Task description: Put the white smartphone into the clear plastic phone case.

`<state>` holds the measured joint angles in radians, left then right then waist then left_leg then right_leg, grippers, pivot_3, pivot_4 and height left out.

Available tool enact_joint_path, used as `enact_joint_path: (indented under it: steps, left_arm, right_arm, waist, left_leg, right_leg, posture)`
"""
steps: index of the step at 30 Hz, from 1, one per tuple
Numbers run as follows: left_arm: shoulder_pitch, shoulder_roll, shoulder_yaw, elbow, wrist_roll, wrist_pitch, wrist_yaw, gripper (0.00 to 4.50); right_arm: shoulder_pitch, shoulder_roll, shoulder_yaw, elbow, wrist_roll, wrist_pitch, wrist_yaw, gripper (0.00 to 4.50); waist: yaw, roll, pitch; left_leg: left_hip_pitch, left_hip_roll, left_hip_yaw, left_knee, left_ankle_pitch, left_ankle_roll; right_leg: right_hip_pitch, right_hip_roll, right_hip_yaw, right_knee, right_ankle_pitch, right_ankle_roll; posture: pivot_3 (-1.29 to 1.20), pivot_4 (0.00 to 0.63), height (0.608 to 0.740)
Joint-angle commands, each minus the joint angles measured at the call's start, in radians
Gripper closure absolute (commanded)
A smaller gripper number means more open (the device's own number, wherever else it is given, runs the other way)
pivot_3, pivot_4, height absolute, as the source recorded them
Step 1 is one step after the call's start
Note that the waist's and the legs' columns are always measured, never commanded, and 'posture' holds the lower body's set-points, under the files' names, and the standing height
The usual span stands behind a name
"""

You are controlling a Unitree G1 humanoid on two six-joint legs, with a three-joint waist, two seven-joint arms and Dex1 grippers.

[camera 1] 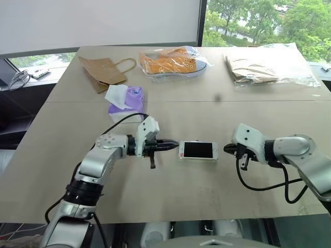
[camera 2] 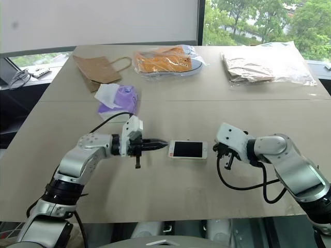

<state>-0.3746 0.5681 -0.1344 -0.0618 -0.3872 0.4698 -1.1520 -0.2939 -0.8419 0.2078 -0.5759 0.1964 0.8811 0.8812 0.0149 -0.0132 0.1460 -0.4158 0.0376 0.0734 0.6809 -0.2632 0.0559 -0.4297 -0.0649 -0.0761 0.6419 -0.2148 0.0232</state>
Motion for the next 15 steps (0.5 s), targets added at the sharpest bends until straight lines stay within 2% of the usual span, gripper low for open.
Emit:
enact_joint_path:
  steps: [1,5,15]
  left_arm:
    - [-0.041,-0.033,-0.036,-0.033,-0.015,0.028,0.008,4.50]
    - [-0.069,-0.067,-0.094,0.035,0.038,0.007,0.017,4.50]
    - [-0.060,-0.078,-0.147,0.124,0.113,-0.064,0.019,4.50]
  right_arm:
    - [-0.002,0.023,-0.060,-0.043,0.040,-0.034,-0.015,4.49]
    - [-0.008,0.069,-0.082,-0.030,0.068,-0.068,-0.035,4.49]
    - [-0.008,0.067,-0.002,0.002,0.060,-0.115,-0.019,4.49]
  waist:
    - [0.000,0.000,0.000]
    - [-0.001,-0.001,0.000]
    - [0.000,-0.001,0.001]
  left_leg:
    - [0.000,0.000,0.000,0.000,0.000,0.000]
    - [0.001,0.000,0.000,0.000,0.000,0.000]
    - [0.001,0.000,0.000,0.001,0.000,0.000]
  right_leg:
    - [0.000,0.000,0.000,0.000,0.000,0.000]
    - [0.000,0.002,0.001,0.001,0.000,0.000]
    - [0.000,0.002,0.001,0.001,0.000,0.000]
  posture:
    - [0.00,0.150,0.740]
    - [0.00,0.150,0.740]
    - [0.00,0.150,0.740]
